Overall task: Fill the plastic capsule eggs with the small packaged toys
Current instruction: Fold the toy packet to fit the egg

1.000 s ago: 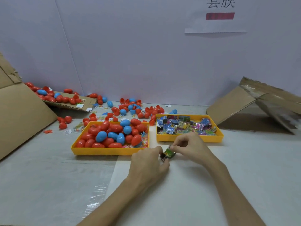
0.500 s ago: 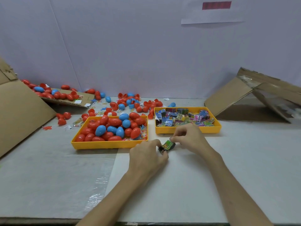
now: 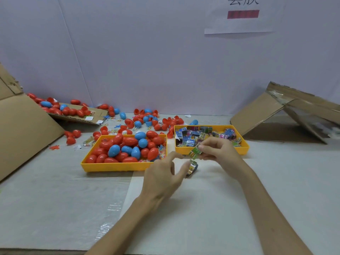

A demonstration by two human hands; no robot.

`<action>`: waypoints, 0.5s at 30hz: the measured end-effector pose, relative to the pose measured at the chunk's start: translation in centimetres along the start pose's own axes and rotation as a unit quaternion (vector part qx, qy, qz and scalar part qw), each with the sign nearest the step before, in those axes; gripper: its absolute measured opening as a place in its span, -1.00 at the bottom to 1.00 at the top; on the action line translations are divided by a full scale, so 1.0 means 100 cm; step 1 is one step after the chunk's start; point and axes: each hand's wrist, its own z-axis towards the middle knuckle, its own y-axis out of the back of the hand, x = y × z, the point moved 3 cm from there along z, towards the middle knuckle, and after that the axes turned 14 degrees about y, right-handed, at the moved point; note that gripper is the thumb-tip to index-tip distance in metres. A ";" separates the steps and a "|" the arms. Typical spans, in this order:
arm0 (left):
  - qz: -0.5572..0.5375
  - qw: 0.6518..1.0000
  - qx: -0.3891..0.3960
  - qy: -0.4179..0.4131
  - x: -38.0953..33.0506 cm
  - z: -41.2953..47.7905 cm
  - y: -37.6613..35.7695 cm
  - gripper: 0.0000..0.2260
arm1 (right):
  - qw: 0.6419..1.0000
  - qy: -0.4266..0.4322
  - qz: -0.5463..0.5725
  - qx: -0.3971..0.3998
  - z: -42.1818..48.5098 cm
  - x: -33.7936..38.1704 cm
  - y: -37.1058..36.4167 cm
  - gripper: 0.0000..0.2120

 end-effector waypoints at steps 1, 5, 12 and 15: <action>-0.071 0.997 0.005 0.006 -0.002 0.004 0.002 -0.62 | 1.000 0.000 0.015 0.014 -0.001 0.001 -0.003 -0.97; -0.161 0.983 0.084 0.026 -0.017 0.029 0.007 -0.67 | 0.998 0.022 -0.026 0.054 -0.001 0.002 -0.009 -0.95; -0.111 0.991 0.072 -0.019 -0.015 0.036 -0.003 -0.93 | 0.997 0.054 -0.043 0.036 -0.002 0.011 -0.009 -0.95; -0.177 0.982 0.061 -0.008 -0.016 0.035 -0.002 -0.92 | 0.997 0.063 -0.025 0.025 -0.002 0.010 -0.015 -0.98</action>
